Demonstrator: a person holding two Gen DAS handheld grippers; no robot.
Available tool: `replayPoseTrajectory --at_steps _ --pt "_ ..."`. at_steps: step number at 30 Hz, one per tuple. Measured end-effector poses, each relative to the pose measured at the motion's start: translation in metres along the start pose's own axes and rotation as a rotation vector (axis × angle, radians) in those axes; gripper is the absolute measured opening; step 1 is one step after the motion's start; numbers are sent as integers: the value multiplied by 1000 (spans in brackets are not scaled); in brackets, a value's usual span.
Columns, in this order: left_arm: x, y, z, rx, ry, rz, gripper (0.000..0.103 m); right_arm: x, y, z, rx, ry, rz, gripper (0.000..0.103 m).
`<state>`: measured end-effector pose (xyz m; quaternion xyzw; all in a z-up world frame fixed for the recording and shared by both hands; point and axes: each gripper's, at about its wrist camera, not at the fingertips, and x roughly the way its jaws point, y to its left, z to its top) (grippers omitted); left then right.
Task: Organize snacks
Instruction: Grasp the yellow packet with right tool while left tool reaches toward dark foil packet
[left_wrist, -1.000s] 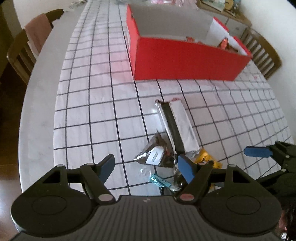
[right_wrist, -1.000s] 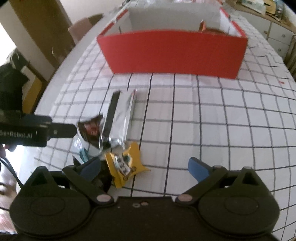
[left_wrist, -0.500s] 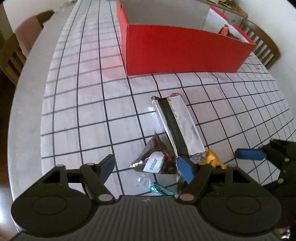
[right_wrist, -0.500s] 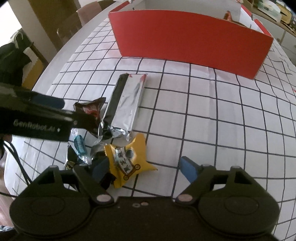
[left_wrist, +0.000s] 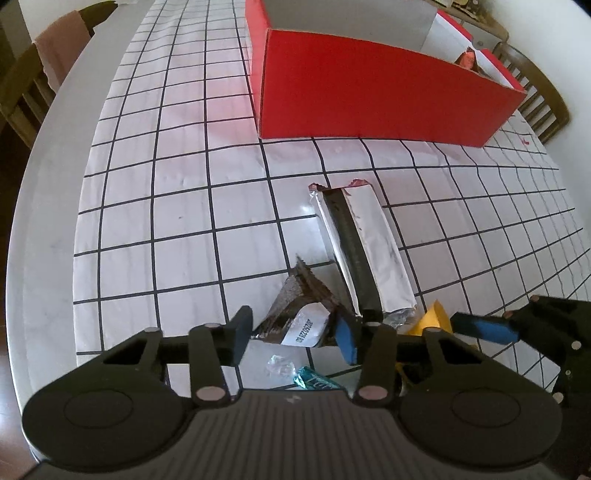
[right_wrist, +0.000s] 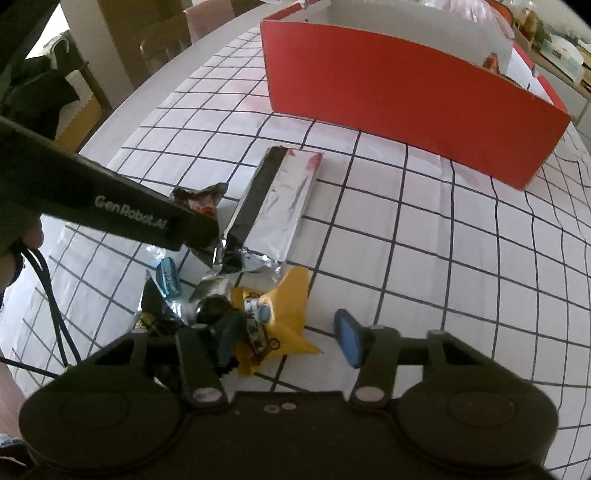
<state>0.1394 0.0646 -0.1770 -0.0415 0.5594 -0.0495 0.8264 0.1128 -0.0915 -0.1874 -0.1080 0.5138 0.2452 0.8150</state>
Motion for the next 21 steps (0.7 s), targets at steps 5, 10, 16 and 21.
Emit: replayPoseTrajectory --at_steps 5,10,16,21 --pt "-2 2 -1 -19 -16 -8 33 -1 0 -1 2 -12 18 31" --pt "-6 7 -4 -52 -25 -6 31 -5 -5 -3 35 -23 20 29" --pt "-14 17 -10 -97 -40 -14 30 -14 -15 -4 93 -41 15 28" --pt "-27 23 -15 -123 -65 -18 29 -24 -25 -4 146 -73 -1 28"
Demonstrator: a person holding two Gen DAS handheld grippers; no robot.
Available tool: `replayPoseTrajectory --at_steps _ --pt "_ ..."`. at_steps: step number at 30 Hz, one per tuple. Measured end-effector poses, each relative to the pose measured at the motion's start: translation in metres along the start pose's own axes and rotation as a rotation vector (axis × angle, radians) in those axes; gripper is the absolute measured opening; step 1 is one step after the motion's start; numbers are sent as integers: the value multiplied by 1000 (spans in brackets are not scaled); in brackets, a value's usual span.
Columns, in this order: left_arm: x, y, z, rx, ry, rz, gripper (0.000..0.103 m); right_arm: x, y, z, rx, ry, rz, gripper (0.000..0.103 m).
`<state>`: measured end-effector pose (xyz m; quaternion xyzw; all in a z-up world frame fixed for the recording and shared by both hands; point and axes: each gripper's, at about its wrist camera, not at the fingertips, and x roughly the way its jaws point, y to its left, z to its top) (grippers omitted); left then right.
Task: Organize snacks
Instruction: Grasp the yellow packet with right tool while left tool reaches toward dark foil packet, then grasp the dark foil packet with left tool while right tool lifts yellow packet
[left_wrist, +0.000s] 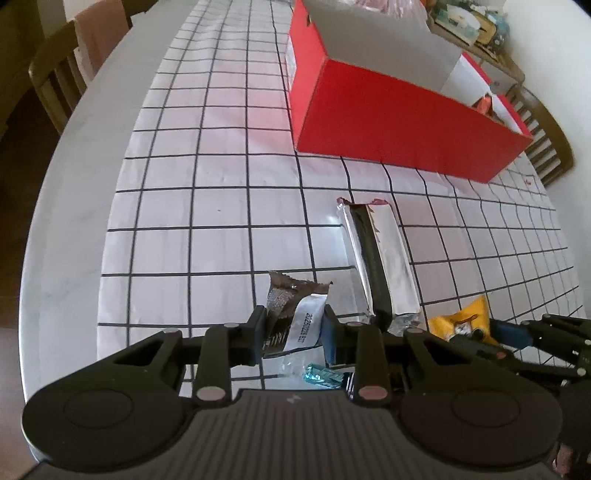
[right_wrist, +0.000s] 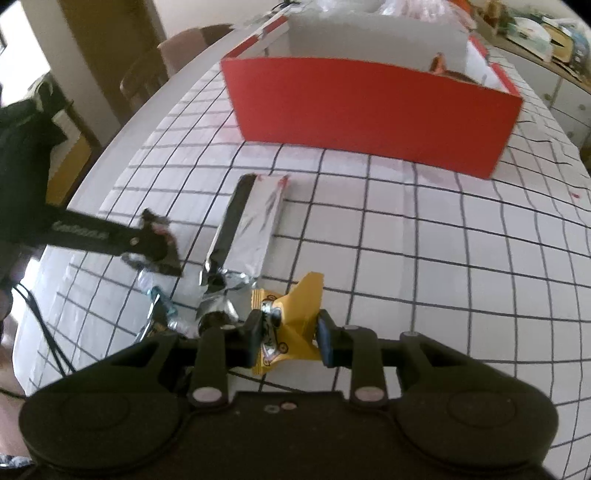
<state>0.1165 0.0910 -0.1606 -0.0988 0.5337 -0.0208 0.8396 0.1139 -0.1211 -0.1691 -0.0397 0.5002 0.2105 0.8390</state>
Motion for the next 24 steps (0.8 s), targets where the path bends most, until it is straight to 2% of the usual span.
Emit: replayPoseTrajectory --at_steps 17,19,21,24 --pt "-61 -1 -1 -11 -106 -48 28 -55 -14 6 153 -120 33 28" --pt "-70 -4 2 -4 -131 -59 26 -63 -14 9 157 -141 33 28" --pt "-75 -6 5 7 -143 -69 17 -69 -15 14 162 -157 30 28" --pt "-70 -8 9 15 -130 -51 17 -74 -15 21 159 -176 30 28"
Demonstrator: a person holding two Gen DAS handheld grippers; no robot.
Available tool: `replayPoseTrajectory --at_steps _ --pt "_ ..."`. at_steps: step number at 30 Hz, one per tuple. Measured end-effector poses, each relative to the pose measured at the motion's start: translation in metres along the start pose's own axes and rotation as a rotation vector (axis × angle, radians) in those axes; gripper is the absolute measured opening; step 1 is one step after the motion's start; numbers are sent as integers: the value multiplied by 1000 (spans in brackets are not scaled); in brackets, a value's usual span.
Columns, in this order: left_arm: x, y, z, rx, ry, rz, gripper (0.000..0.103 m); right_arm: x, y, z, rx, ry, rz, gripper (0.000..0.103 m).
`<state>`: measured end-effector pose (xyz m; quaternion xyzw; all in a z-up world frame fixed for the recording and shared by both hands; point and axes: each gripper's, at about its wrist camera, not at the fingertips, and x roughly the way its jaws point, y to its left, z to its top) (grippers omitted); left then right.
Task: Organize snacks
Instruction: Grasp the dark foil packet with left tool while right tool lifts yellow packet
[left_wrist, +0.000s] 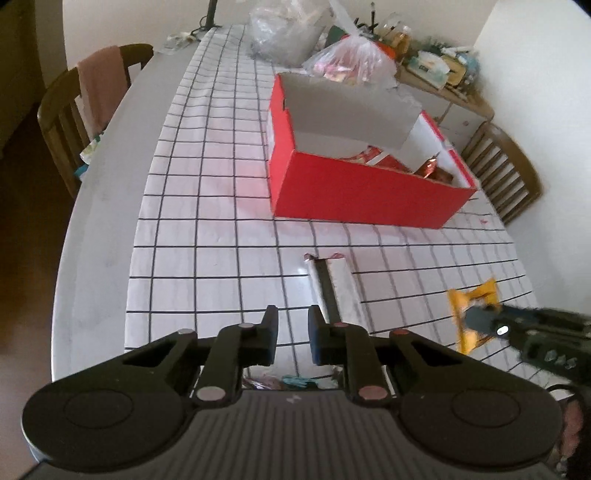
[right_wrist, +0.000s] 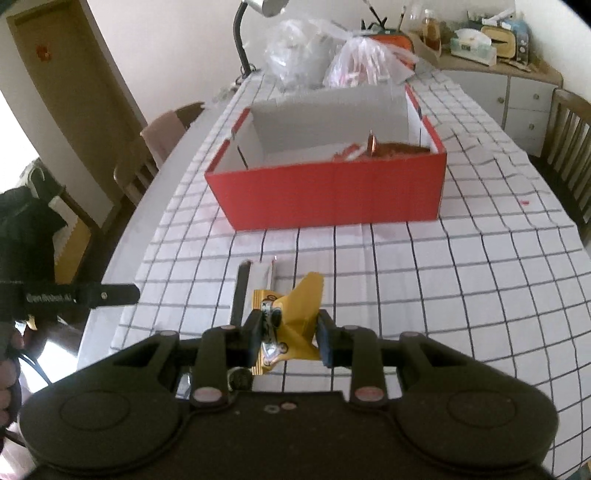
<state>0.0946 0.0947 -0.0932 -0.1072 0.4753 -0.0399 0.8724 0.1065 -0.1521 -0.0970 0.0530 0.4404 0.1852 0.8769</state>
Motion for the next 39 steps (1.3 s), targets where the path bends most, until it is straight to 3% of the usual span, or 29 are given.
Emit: replayPoseTrajectory --at_steps 10,13,15,17,21,24,26,28,29,34,39 --pt "26 19 -18 -33 143 3 18 2 -4 -4 28 39 22 28" --pt "33 24 -27 -48 185 6 29 4 -3 -6 33 52 27 28" --pt "39 27 -32 -68 206 2 48 6 -2 -7 32 61 27 28" --pt "44 28 -37 -82 224 2 59 7 -1 -8 32 69 28 28" --pt "54 28 -45 -95 254 5 59 19 -2 -11 28 103 27 29" --pt "59 32 -50 -110 273 3 59 30 -2 -15 22 147 30 38" --pt "61 33 -53 -118 281 3 59 38 0 -19 12 177 42 47" --pt "63 33 -55 -122 286 0 58 46 5 -24 -15 190 33 71" --pt "64 33 -56 -123 288 2 57 50 8 -26 -29 197 27 74" --pt "63 33 -58 -127 272 10 54 76 17 -31 -113 237 -15 73" --pt "62 32 -58 -135 268 7 35 95 22 -33 -181 262 -55 69"
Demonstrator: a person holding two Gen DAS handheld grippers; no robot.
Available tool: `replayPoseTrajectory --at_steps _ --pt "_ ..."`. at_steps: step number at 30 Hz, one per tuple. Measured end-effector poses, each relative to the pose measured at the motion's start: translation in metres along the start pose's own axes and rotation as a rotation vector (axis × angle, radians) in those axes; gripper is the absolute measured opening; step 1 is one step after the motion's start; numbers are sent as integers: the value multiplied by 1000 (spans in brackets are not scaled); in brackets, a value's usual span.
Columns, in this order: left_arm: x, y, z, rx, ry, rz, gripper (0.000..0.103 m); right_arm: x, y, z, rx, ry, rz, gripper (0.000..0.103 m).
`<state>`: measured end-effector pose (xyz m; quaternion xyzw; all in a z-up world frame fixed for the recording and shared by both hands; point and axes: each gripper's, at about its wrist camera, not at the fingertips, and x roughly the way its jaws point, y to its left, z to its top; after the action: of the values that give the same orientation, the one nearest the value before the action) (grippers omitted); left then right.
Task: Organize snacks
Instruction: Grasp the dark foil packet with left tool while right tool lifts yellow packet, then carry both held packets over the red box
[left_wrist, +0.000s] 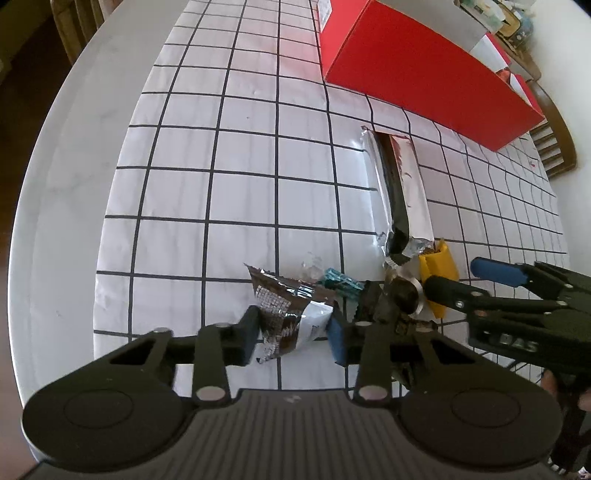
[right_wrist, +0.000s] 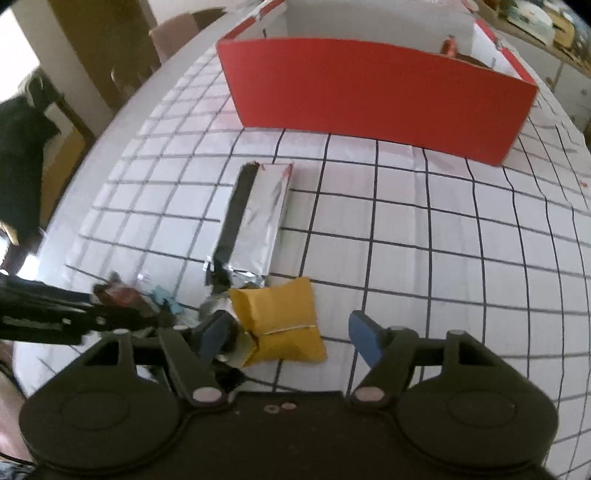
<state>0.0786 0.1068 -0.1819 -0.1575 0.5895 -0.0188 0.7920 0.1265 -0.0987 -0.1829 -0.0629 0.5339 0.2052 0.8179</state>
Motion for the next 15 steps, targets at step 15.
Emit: replayPoseTrajectory --at_steps 15 --pt "-10 15 -4 -77 -39 -46 28 -3 7 -4 -43 -40 -7 34"
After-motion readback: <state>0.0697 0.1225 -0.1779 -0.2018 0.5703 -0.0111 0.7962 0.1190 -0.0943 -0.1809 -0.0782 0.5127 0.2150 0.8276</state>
